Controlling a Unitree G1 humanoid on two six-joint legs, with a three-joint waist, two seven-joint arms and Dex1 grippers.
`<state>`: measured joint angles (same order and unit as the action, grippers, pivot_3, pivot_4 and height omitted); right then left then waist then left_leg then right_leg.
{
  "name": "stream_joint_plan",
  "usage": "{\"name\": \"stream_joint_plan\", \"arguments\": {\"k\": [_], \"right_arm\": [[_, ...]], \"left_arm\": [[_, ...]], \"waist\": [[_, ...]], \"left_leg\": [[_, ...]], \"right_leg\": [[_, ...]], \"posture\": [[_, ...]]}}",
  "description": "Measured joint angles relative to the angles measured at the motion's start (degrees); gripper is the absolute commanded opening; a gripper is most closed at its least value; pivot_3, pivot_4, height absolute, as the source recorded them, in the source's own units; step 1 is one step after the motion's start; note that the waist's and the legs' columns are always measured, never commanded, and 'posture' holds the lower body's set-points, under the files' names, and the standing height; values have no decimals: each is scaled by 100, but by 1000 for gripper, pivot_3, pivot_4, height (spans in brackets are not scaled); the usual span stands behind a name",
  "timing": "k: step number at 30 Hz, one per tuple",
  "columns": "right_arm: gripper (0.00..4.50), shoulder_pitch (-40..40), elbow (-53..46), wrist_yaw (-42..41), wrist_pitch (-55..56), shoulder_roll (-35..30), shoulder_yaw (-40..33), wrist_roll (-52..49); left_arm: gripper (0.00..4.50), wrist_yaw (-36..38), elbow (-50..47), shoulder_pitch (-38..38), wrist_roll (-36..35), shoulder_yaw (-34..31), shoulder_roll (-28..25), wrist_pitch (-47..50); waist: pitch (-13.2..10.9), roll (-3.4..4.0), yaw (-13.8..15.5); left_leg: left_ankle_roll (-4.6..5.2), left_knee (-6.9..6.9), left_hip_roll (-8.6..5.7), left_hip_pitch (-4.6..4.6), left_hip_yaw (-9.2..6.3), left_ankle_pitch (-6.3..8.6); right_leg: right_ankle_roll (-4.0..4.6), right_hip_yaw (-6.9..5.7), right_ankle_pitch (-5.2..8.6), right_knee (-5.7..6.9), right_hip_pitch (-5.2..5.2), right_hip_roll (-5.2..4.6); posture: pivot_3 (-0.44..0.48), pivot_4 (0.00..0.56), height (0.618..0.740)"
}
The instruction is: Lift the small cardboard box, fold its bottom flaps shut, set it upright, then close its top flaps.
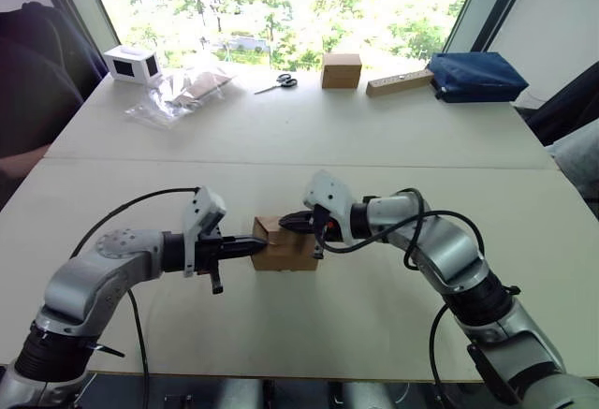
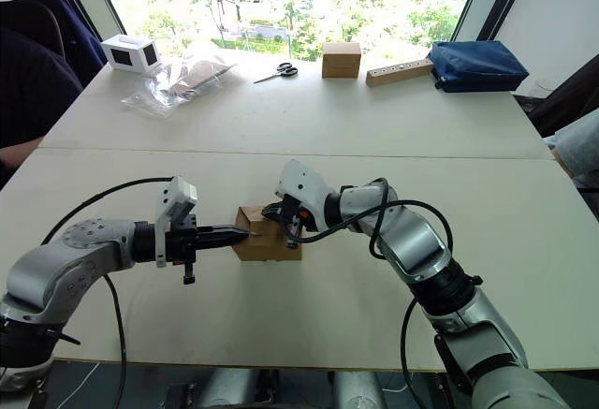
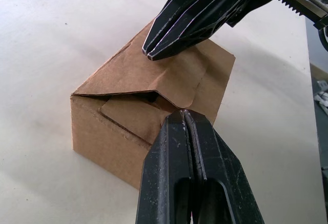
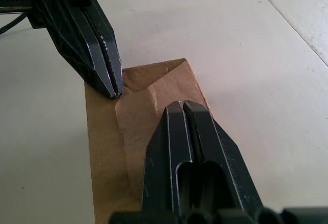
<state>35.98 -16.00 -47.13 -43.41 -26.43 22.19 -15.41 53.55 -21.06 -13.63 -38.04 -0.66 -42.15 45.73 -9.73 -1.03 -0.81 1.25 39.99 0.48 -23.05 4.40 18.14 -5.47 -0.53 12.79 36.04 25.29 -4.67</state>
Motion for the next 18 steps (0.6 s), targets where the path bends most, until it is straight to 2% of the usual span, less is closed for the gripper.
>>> {"name": "stream_joint_plan", "arguments": {"k": [5, 11, 14, 18], "right_arm": [[0, 1, 2, 26, 4, 14, -2, 7], [0, 1, 17, 50, 14, 39, -5, 8], [0, 0, 26, 76, 13, 42, -18, 8], [0, -2, 19, 90, 10, 45, -33, 6]], "left_arm": [[23, 10, 86, -126, -332, -202, 20, 171], [23, -287, 278, -476, -571, -377, 381, 299], [23, -367, 304, -482, -563, -326, 439, 333], [23, -580, 621, -536, -202, 2, 766, 161]], "waist": [[0, 0, 5], [0, 0, 3], [0, 0, -3], [0, 0, 7]], "left_leg": [[0, 0, 0, -1, -1, 0], [0, 1, -3, -2, -1, 0], [0, 1, -2, -1, -1, 0], [0, 1, -4, 0, -1, 0]], "right_leg": [[0, 0, 0, 0, 0, 0], [-11, -1, -6, -1, -1, 0], [-12, -1, -6, 0, -1, 2], [-12, -1, -7, 0, -3, 2]], "posture": [[0, 150, 740], [0, 150, 740], [0, 150, 740], [0, 150, 740]]}}
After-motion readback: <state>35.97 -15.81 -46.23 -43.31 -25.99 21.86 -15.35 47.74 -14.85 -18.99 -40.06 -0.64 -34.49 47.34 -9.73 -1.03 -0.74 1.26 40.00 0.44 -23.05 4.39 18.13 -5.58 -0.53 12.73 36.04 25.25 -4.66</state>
